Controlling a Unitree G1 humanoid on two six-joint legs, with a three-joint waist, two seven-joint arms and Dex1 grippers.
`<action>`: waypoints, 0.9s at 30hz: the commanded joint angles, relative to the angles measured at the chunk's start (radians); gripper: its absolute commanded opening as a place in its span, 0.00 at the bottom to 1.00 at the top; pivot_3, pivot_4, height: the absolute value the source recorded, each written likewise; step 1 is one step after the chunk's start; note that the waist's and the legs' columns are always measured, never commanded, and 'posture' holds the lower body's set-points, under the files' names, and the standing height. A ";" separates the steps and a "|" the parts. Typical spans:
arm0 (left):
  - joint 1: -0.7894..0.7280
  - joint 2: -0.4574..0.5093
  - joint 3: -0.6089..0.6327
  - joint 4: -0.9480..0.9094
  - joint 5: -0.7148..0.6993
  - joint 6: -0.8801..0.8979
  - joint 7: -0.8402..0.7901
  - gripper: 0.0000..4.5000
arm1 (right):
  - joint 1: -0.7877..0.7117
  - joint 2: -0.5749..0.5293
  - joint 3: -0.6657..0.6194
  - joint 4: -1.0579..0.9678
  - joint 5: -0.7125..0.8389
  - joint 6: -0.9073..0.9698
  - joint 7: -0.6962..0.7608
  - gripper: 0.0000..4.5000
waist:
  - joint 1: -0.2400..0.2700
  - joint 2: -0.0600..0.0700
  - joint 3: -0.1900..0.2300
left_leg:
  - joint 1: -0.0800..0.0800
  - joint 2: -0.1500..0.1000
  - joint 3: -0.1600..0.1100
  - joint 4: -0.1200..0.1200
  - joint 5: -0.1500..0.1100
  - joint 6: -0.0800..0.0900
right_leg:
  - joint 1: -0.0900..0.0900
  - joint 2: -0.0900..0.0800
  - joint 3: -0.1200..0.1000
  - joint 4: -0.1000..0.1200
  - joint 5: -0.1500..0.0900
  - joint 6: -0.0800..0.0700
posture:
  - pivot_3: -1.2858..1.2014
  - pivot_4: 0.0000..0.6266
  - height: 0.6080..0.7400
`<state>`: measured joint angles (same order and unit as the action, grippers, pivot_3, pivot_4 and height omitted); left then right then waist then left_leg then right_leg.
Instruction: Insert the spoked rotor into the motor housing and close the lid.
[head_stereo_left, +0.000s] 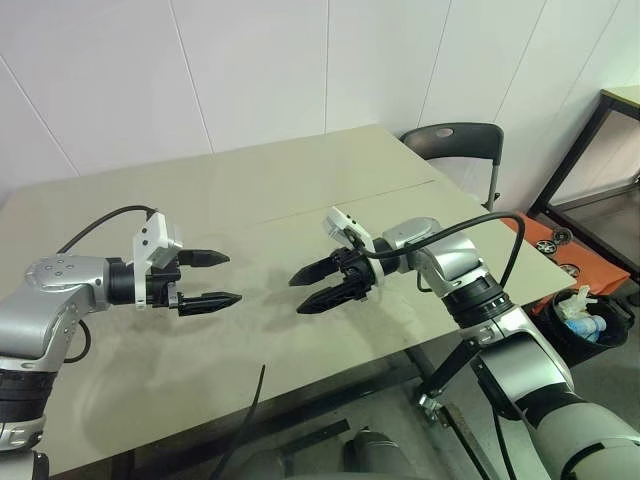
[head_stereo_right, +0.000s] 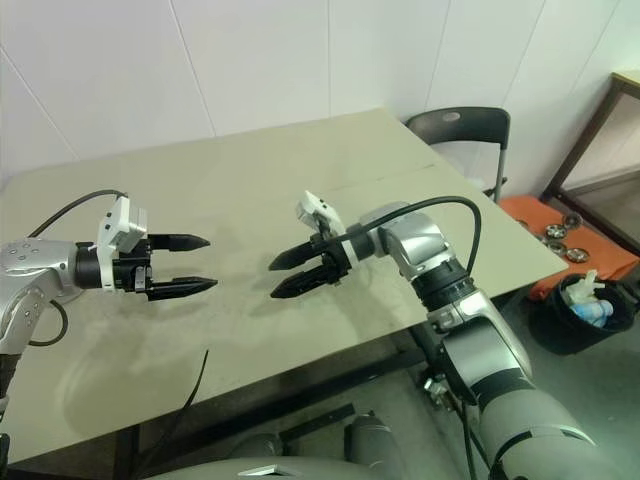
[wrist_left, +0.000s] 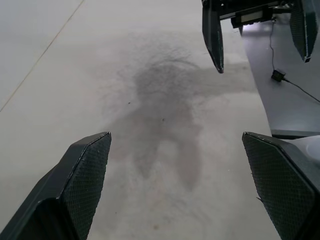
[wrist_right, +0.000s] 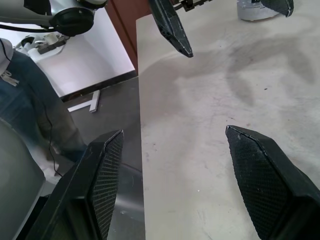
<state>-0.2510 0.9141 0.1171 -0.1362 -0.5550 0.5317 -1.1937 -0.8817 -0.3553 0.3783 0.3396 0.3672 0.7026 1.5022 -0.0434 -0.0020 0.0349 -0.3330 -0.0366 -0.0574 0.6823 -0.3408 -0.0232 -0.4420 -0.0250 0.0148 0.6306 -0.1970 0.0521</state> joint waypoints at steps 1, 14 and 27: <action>0.009 0.003 0.052 -0.046 -0.015 -0.014 0.016 0.99 | -0.046 0.013 -0.007 0.005 0.001 -0.025 0.020 0.76 | 0.000 0.000 0.000 | 0.000 0.000 0.000 0.000 0.000 0.000 | 0.000 0.000 0.000 0.000 0.000 0.000 | 0.52 0.00 1.00; 0.013 0.013 0.080 -0.040 -0.009 -0.019 0.036 0.99 | -0.075 0.056 -0.007 0.075 -0.021 -0.066 0.030 0.76 | 0.000 0.000 0.000 | 0.000 0.000 0.000 0.000 0.000 0.000 | 0.000 0.000 0.000 0.000 0.000 0.000 | 0.52 0.00 1.00; 0.100 0.012 0.156 -0.127 -0.043 0.017 0.075 0.99 | -0.078 0.073 -0.015 0.091 -0.014 -0.061 0.049 0.76 | -0.001 0.001 0.001 | 0.000 0.000 0.000 0.000 0.000 0.000 | -0.001 -0.001 0.000 0.000 0.000 0.000 | 0.52 0.00 1.00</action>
<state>-0.1476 0.9146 0.2257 -0.2264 -0.5798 0.5435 -1.1265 -0.9425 -0.2861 0.3762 0.4564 0.3384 0.6434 1.5336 -0.0441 -0.0011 0.0355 -0.3334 -0.0366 -0.0576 0.6820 -0.3408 -0.0232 -0.4427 -0.0256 0.0152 0.6306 -0.1969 0.0520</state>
